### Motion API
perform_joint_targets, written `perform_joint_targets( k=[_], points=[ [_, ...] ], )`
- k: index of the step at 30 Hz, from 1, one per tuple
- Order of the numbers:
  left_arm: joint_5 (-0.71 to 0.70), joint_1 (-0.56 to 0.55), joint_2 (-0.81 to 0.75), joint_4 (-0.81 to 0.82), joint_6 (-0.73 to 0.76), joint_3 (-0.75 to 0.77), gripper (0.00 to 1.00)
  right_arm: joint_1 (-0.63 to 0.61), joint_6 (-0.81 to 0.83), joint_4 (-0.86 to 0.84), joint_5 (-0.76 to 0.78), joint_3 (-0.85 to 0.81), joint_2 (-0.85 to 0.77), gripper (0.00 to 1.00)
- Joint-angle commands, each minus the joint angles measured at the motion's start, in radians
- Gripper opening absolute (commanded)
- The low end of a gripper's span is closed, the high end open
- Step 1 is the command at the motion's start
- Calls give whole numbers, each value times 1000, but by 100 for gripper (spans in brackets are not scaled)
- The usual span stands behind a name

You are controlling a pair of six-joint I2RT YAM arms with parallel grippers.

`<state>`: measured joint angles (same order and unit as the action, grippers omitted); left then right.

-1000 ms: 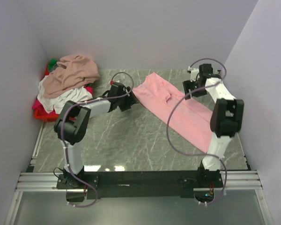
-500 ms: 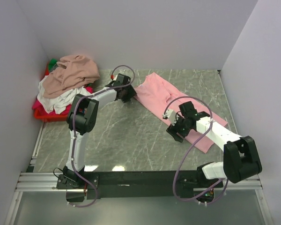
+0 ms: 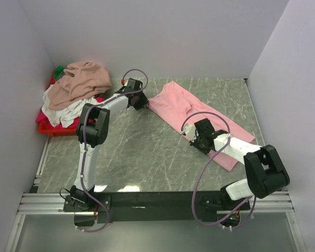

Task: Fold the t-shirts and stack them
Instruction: Fold the tshirt

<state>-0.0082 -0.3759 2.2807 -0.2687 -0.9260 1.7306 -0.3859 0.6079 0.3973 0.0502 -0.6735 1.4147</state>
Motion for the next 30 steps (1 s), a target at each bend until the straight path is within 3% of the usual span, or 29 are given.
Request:
perform_joint_targets(
  k=[1,3,8,16,21,25,28,30],
  points=[
    [25,14,49,-27,55,53,47,-19,-17,6,7,11,36,24],
    [45,25,59,-27,62,69,46,-50,-26,37,-21,-8,36,18],
    [73,48,77,-33,85,125,45,-154,-69,118,-73,-89,90,13],
    [62,89,-44,-21,197,130,52,-376,-160,216,-211,-352,271,15],
    [60,94,-200,37,309,49,63,-445,-177,291,-300,-567,388,28],
    [16,94,-419,74,401,-68,72,-470,-169,372,-363,-730,429,43],
    [-39,106,-585,101,469,-169,85,-462,-149,402,-386,-753,379,60],
    [-39,117,-665,127,506,-225,93,-444,-139,411,-417,-739,333,64]
  ],
)
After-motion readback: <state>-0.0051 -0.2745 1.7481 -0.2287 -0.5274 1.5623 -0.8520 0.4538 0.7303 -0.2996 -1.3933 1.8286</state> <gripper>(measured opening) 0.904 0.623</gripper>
